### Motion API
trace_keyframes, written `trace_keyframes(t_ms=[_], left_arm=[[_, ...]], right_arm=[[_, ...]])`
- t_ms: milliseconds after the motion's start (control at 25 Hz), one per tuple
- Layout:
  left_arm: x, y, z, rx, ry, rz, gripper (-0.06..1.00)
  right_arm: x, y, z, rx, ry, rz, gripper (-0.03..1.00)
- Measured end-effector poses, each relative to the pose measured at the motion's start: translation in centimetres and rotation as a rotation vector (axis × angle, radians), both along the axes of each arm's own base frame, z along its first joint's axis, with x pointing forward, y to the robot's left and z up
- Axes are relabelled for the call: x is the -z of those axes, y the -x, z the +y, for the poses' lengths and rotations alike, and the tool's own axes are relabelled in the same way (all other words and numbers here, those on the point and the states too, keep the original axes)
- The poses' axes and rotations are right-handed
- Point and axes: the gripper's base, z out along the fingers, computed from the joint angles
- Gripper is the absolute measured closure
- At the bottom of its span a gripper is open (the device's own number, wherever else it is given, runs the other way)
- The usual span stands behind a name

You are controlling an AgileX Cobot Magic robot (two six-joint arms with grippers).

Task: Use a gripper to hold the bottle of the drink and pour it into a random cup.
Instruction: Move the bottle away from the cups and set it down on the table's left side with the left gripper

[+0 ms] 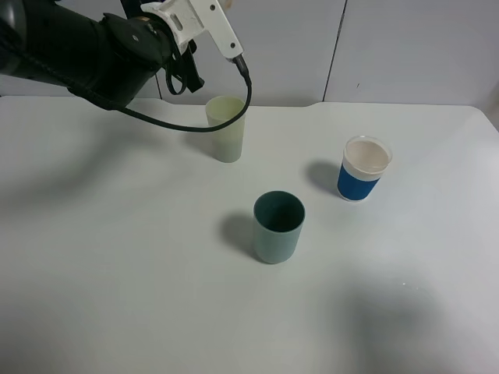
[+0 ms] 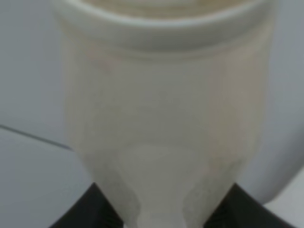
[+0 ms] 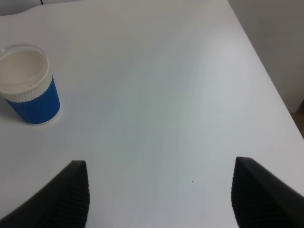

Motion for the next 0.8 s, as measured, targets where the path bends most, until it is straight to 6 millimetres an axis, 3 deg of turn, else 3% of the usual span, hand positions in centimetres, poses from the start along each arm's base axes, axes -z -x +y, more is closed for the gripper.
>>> trace_keyframes(t_ms=[360,600,800], left_arm=[[0.1,0.7,-0.2,0.114,0.229,0.238,0.58],[-0.1,0.4,1.0,0.208,0.385,0.375,0.58],[-1.5,0.3,2.8,0.227,0.477,0.394,0.58]], right_arm=[[0.0,0.0,0.0,0.000,0.000,0.000,0.33],[0.0,0.0,0.0,0.000,0.000,0.000,0.33],[0.0,0.0,0.0,0.000,0.000,0.000,0.33]])
